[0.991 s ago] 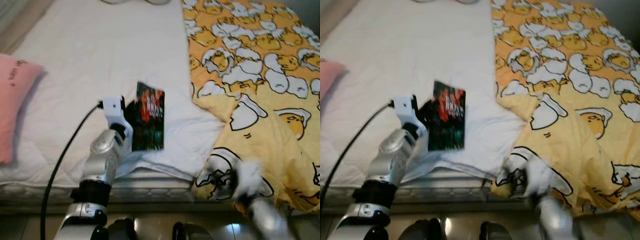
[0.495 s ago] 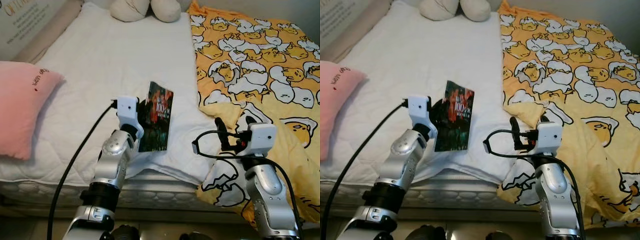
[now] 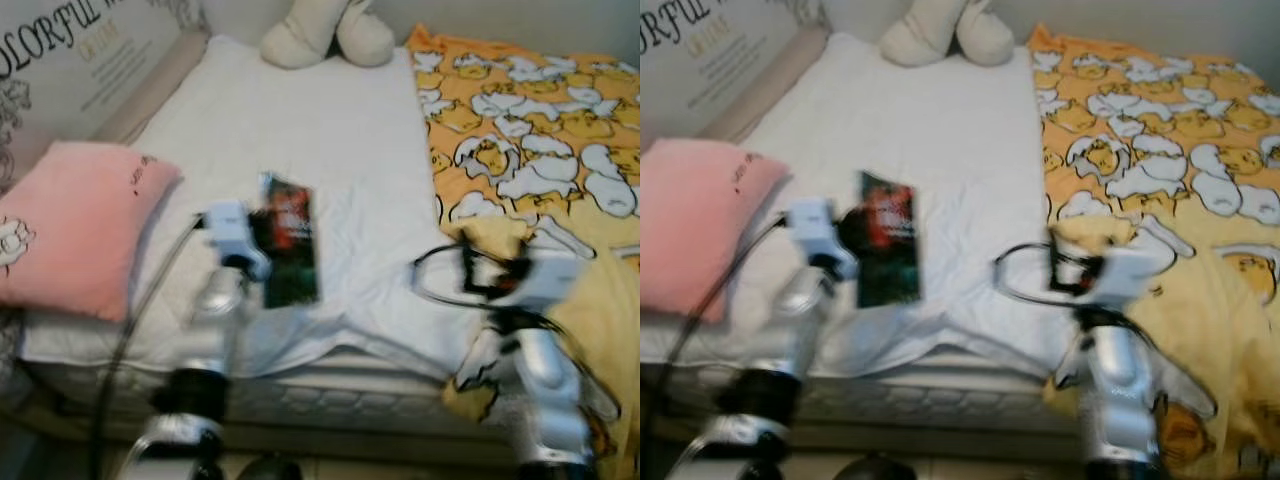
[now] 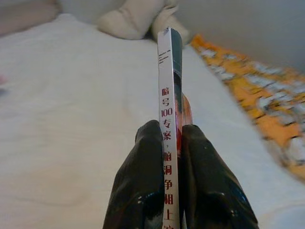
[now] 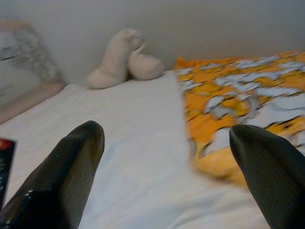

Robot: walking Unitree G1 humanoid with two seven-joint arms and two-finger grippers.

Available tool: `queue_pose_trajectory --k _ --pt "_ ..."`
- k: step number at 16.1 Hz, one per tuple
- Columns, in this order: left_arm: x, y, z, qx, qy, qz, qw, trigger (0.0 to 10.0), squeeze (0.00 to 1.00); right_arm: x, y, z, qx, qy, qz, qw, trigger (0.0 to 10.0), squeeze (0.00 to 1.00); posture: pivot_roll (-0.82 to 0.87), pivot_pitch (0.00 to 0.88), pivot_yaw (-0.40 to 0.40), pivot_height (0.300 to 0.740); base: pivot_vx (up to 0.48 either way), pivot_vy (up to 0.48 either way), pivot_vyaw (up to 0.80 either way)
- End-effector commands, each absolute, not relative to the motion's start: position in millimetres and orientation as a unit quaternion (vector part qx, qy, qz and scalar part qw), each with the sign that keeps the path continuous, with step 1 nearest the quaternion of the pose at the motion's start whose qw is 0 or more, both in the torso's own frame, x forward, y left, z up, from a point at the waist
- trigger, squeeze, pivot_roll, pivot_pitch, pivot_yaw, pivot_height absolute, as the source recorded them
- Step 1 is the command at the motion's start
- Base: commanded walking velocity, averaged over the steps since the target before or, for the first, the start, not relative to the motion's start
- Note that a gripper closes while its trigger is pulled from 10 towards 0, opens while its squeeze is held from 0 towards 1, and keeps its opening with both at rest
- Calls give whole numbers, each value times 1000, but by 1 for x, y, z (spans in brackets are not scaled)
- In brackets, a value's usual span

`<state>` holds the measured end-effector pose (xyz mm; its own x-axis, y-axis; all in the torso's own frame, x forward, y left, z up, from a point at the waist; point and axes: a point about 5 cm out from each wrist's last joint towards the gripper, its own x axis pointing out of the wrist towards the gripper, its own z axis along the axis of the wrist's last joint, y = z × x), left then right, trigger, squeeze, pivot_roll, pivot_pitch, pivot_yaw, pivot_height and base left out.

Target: Clean up the room

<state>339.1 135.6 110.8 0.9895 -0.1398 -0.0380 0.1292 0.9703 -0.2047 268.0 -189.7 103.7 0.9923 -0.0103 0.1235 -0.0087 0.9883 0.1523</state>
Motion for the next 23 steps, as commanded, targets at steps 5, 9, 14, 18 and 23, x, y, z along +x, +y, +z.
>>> queue_pose_trajectory --k 5,9,14,18,23 --pt "345 114 120 -89 12 -107 990 10000 0 263 -193 95 51 -44 14 998 10000 0 -45 0 25 740 0 480 0" --pt "342 102 111 -75 30 -92 992 10000 0 259 -189 90 43 -31 31 998 10000 0 -45 0 15 740 0 120 0" --pt "343 95 111 -84 29 -97 991 10000 0 254 -188 87 38 -24 37 998 10000 0 -60 0 11 740 438 0 0" --pt "344 94 111 -82 28 -100 991 10000 0 252 -187 85 34 -16 43 998 10000 0 -66 0 9 740 480 0 0" --pt "346 100 109 -85 33 -79 993 10000 0 248 -184 81 31 -7 51 998 10000 0 -69 0 11 740 454 55 0"
